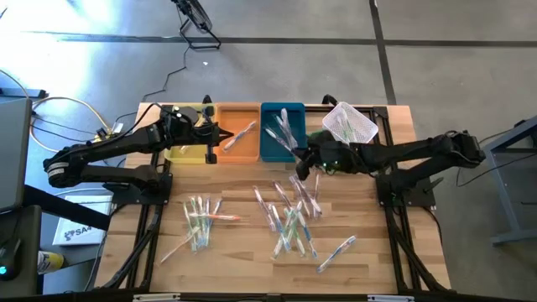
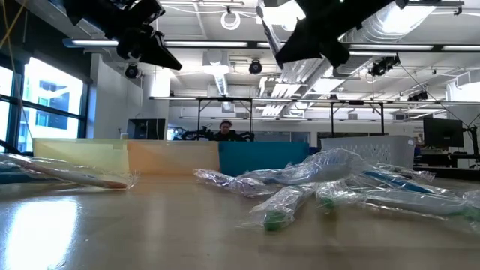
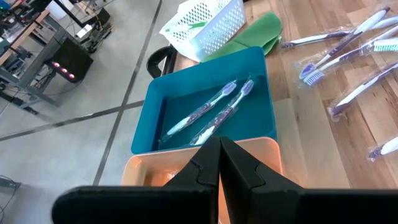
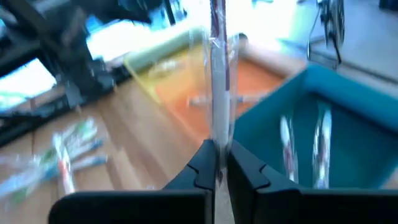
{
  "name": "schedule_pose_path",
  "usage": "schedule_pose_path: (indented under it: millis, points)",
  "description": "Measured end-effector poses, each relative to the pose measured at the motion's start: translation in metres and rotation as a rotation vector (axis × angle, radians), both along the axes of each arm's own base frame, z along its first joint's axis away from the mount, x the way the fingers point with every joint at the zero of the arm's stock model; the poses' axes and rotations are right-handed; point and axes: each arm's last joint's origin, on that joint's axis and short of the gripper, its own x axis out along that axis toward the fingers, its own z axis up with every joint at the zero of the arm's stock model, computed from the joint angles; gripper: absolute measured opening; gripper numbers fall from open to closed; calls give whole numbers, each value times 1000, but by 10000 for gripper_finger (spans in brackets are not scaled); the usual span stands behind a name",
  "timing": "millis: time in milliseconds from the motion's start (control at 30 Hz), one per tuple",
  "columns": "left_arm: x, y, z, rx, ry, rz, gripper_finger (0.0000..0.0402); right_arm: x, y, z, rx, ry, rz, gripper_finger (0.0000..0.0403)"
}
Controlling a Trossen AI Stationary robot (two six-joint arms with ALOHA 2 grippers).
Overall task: Pick & Place Toothbrushes
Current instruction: Put the purple toothbrush into the blue bin
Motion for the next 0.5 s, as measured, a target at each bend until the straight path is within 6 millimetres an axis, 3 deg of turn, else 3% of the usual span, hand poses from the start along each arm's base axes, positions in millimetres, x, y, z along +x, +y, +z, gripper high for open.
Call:
schedule_pose_path:
  millis: [333,500]
  points:
    - [0,0,0,0,0,0,6,19,-14,-4,-52,-17,-21,9]
    - [0,0,0,1,1,-1,6,43,-14,3,-111,38,10,9]
